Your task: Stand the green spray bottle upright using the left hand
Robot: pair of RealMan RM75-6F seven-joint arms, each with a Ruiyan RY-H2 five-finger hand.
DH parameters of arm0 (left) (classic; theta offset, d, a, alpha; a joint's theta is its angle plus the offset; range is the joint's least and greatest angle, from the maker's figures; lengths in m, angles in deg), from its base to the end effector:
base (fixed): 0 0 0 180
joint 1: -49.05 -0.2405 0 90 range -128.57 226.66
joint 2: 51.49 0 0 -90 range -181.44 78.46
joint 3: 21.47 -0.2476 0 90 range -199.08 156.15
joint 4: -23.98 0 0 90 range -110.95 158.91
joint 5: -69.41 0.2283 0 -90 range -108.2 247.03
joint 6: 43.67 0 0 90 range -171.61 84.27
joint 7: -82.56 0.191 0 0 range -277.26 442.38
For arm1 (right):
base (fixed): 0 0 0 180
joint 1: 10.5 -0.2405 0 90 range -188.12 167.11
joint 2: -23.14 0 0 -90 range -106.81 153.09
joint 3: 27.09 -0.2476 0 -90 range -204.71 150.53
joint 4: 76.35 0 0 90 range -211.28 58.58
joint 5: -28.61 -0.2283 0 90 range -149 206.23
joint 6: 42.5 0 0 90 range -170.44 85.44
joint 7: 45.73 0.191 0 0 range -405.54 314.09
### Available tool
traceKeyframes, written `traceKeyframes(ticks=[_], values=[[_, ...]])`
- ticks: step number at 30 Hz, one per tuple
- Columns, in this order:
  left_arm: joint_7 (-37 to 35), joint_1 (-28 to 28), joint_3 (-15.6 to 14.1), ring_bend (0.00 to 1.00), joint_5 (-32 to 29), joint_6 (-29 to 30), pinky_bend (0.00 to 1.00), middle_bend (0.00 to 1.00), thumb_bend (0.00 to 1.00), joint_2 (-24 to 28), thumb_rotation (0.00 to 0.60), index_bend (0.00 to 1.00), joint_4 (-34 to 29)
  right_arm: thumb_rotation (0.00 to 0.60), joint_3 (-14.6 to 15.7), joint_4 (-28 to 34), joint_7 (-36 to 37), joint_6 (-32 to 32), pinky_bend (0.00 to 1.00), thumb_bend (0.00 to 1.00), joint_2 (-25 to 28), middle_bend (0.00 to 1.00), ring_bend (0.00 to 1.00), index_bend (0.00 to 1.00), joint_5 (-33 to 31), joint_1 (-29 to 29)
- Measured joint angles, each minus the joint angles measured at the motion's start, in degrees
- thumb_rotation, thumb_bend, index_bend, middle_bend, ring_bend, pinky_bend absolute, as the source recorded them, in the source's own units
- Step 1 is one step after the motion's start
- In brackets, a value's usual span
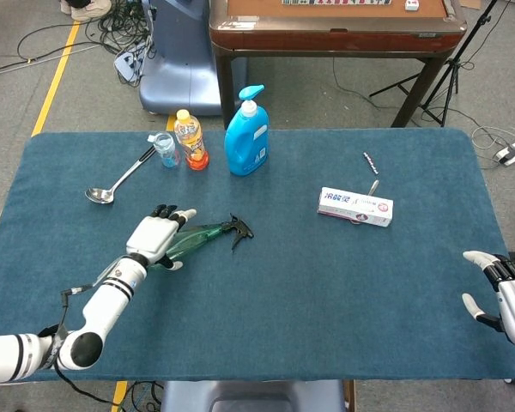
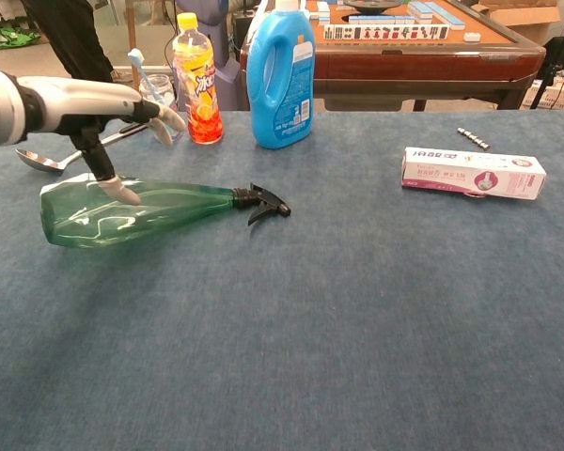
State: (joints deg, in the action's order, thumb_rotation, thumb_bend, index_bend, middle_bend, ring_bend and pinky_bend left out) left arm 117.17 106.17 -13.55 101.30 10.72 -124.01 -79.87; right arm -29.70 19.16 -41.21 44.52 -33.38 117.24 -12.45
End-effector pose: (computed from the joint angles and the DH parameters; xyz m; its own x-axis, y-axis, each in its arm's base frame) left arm -0.0989 0.3943 -0.0015 0.5202 0.3787 0.7655 0.8520 -0.2916 -0.4348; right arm -0.3103 -0.2120 0.1763 0.3969 0.0084 0.9178 -0.9178 -0.0113 0.3970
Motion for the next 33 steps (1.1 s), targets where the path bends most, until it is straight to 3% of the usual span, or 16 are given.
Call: traceKeyframes(ticks=[13, 21, 25, 33], values=[[19.2, 8.8, -0.2, 0.00, -15.3, 12.1, 0.00, 0.14, 0.18, -15.8, 0.600, 0.09, 10.9, 0.600, 0.2, -0.5, 0.6, 0.3, 0.25, 0.28, 0.2, 0.27, 0.20, 0.24, -0.7, 0.7], [27.9, 11.3, 0.9, 0.00, -24.0, 14.2, 0.00, 0.15, 0.18, -19.6, 0.600, 0.16, 15.3, 0.600, 0.1, -0.4, 0.7, 0.2, 0.25, 0.28, 0.2, 0.27, 0.20, 0.24, -0.7, 0.7], [32.1, 12.2, 1.6, 0.01, -27.2, 15.2, 0.00, 0.21, 0.18, -21.4, 0.600, 0.23, 17.0, 0.600, 0.1, -0.4, 0.8, 0.0, 0.25, 0.28, 0.2, 0.27, 0.20, 0.24, -0.7, 0.5], [33.7, 12.0, 2.0, 0.03, -27.0, 14.9, 0.00, 0.25, 0.18, -20.6, 0.600, 0.26, 13.4, 0.600, 0.1, -0.6, 0.9, -0.1, 0.25, 0.28, 0.2, 0.27, 0.20, 0.24, -0.9, 0.6]])
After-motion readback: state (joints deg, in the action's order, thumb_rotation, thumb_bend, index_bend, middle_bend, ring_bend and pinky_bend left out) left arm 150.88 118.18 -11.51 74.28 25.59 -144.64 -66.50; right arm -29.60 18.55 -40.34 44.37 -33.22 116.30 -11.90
